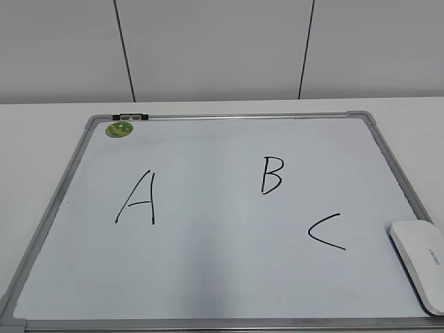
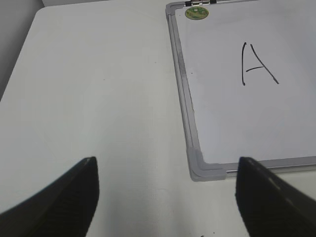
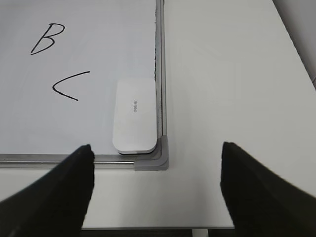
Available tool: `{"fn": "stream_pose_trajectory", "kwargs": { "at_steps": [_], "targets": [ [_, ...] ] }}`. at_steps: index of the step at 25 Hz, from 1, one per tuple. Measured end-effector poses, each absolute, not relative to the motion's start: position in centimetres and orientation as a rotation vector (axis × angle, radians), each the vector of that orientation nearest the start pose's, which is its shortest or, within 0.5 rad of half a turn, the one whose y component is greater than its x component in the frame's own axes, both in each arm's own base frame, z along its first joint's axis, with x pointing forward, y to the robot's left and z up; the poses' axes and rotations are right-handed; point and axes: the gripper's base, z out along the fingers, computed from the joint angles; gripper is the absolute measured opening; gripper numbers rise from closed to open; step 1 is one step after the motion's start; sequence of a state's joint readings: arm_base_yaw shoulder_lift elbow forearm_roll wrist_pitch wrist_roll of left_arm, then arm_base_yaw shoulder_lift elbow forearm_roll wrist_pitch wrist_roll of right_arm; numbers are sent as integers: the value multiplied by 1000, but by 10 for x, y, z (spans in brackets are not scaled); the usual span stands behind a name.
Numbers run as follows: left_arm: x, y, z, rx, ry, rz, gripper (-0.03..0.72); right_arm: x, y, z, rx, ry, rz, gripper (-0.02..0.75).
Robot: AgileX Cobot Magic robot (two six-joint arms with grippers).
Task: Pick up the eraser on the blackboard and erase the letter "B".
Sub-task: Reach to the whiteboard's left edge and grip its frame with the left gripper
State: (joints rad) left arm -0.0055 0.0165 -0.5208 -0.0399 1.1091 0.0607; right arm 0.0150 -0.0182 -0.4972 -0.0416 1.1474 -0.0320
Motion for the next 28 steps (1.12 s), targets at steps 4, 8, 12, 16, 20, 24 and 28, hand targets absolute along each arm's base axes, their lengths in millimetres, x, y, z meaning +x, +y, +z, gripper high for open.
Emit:
{"fn": "stream_pose_trajectory", "kwargs": {
  "at_steps": [4, 8, 12, 16, 20, 24, 28],
  "targets": [
    [-7, -3, 279, 72, 2087, -15, 653, -11, -4, 270, -45, 2115, -60, 592],
    [-7, -3, 279, 72, 2087, -15, 652, -11, -4, 270, -45, 2115, -60, 592],
    [-7, -3, 279, 72, 2087, -15, 641, -11, -4, 270, -43, 2115, -59, 592],
    [-7, -3, 279, 72, 2087, -15, 624, -11, -4, 270, -43, 2115, -59, 592],
    [-7, -5, 283, 73, 2078, -36, 610, -11, -4, 270, -43, 2115, -59, 592],
    [3, -7, 303, 71, 2057, -70, 596, -11, -4, 270, -43, 2115, -59, 592],
    [40, -7, 316, 56, 2097, -84, 590, -11, -4, 270, -43, 2115, -59, 592]
  ]
}}
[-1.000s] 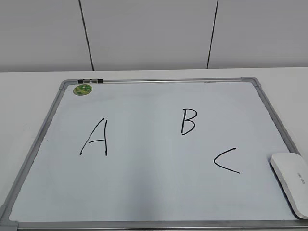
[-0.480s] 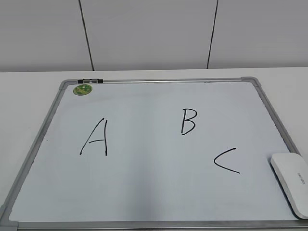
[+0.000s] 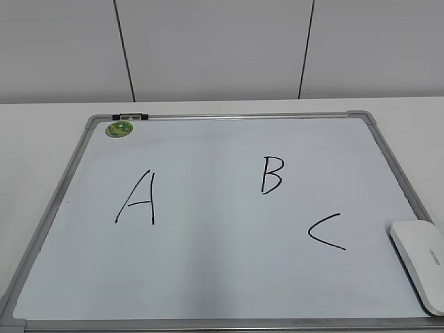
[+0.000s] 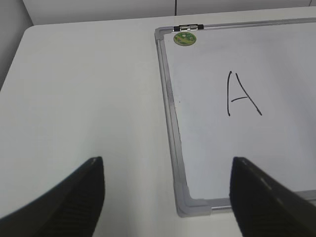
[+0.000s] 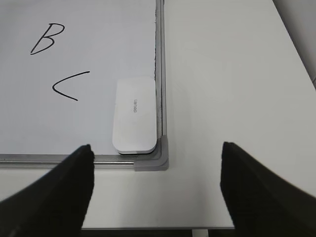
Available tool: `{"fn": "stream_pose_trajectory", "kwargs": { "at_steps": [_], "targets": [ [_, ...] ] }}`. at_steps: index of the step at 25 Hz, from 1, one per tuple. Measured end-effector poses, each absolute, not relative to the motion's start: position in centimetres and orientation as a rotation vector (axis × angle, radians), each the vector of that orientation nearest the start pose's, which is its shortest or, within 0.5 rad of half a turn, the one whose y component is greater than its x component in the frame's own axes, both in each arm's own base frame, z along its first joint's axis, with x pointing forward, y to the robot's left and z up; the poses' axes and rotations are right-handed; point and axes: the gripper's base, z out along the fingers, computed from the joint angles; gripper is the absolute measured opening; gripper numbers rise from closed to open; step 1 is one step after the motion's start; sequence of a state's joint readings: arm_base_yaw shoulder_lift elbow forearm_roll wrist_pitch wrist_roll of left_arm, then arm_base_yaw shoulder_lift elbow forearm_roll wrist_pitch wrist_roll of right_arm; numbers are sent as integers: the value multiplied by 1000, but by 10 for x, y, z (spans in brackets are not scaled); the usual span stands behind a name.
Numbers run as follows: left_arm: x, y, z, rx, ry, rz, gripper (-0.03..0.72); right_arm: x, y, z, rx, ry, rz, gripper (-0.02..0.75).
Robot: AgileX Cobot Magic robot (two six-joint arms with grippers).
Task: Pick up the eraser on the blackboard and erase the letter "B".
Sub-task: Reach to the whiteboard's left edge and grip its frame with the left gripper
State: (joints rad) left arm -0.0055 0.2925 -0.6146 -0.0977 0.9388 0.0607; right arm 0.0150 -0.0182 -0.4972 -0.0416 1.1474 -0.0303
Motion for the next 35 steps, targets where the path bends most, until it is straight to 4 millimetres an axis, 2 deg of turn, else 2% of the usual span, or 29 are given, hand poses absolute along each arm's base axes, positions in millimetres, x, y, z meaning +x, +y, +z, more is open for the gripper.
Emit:
{"fn": "stream_pose_trajectory", "kwargs": {
  "at_steps": [6, 11, 16, 21, 27, 35],
  "targets": [
    [112, -9, 318, 18, 2209, -125, 588, -11, -4, 270, -43, 2115, -59, 592],
    [170, -9, 309, 5, 2348, -126, 586, -11, -4, 270, -43, 2115, -59, 592],
    [222, -9, 294, 38, 2483, -116, 553, -11, -4, 270, -43, 2115, -59, 592],
    [263, -10, 273, 47, 2612, -128, 538, -11, -4, 270, -43, 2115, -59, 592],
    [306, -13, 238, 55, 2740, -170, 535, -11, -4, 270, -43, 2115, -59, 592],
    [347, -16, 186, 37, 2876, -218, 475, -11, -4, 270, -43, 2115, -59, 592]
  ]
}}
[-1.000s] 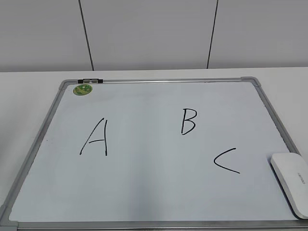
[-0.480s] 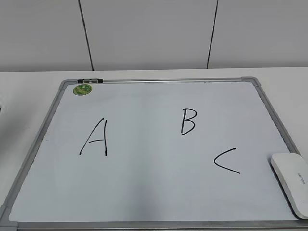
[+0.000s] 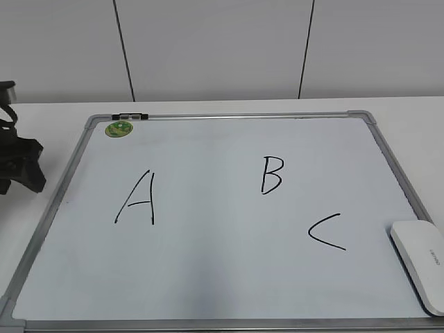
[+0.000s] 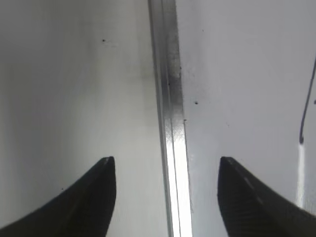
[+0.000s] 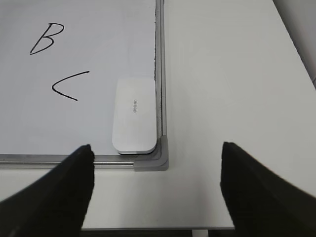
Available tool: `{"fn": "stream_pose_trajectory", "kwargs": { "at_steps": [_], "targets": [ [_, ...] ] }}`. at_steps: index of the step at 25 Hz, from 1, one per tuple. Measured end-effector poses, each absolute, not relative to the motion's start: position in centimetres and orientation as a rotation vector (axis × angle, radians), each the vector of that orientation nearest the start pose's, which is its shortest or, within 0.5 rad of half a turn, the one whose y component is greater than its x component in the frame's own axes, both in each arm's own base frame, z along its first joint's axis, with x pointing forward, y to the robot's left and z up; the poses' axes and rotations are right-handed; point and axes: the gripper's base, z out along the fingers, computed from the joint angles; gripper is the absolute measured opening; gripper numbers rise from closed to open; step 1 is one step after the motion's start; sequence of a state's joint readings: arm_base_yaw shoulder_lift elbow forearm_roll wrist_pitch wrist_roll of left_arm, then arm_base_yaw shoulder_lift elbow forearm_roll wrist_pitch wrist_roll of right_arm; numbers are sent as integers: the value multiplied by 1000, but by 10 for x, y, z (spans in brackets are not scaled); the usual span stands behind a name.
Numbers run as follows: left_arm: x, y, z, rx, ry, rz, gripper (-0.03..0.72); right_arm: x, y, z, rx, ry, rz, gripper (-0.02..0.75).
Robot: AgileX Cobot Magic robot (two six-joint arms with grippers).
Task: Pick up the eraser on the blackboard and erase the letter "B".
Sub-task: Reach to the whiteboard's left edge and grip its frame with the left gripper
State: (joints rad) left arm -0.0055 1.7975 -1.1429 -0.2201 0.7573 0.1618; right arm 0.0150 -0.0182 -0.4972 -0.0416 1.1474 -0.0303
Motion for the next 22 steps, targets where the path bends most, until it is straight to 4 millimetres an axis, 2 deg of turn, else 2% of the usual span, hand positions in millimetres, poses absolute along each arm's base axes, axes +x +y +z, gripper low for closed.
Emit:
{"fn": "stream_pose_trajectory", "kwargs": {
  "at_steps": [9, 22],
  "targets": [
    [371, -17, 155, 20, 2936, -238, 452, -11, -4, 270, -43, 2115, -59, 592],
    [387, -16, 145, 48, 2897, -221, 419, -11, -4, 270, -43, 2115, -59, 592]
  ]
}}
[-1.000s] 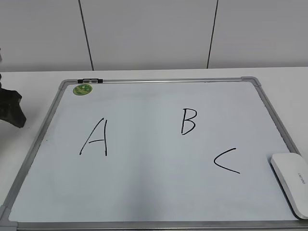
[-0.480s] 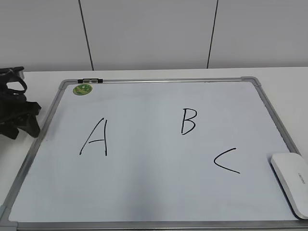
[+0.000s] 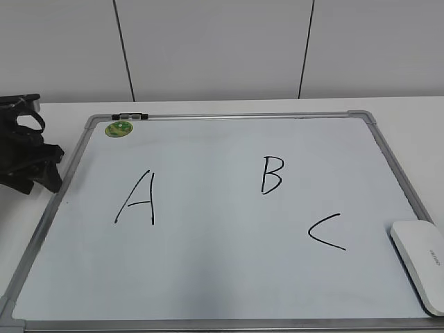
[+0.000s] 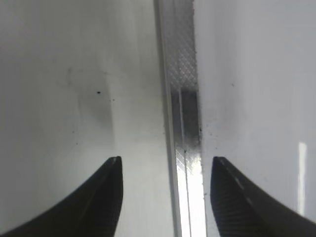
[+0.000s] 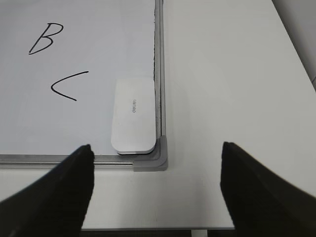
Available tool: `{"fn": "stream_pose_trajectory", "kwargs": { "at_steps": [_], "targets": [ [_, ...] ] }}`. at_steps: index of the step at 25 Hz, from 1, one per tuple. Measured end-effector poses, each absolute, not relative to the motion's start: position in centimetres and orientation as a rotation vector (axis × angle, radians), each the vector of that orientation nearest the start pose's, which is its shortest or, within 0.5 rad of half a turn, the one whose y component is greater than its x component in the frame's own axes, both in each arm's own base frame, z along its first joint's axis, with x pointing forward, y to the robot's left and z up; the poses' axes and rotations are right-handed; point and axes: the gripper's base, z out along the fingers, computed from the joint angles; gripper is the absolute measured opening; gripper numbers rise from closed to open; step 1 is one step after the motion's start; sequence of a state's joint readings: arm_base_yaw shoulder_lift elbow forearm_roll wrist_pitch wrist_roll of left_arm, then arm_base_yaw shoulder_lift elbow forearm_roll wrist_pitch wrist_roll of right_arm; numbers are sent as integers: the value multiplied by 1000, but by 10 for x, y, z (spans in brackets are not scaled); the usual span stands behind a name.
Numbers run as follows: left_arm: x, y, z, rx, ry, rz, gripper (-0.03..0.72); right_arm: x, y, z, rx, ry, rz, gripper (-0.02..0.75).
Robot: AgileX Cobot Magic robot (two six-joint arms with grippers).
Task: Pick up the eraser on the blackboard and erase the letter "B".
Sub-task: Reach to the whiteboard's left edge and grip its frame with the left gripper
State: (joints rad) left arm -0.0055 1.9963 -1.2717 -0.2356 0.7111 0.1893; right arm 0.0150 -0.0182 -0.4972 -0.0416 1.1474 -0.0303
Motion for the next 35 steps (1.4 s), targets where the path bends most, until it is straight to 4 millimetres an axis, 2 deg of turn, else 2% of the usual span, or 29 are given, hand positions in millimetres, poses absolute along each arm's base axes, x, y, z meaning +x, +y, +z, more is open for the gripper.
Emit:
{"fn": "stream_pose_trajectory", "kwargs": {
  "at_steps": [7, 25, 35],
  "targets": [
    [402, -17, 136, 51, 2918, -234, 343, -11, -4, 270, -43, 2115, -62, 592],
    [410, -18, 123, 45, 2972, -266, 293, -11, -4, 270, -43, 2115, -62, 592],
    [410, -21, 122, 11, 2993, -318, 54, -11, -4, 270, -43, 2115, -62, 592]
  ]
}}
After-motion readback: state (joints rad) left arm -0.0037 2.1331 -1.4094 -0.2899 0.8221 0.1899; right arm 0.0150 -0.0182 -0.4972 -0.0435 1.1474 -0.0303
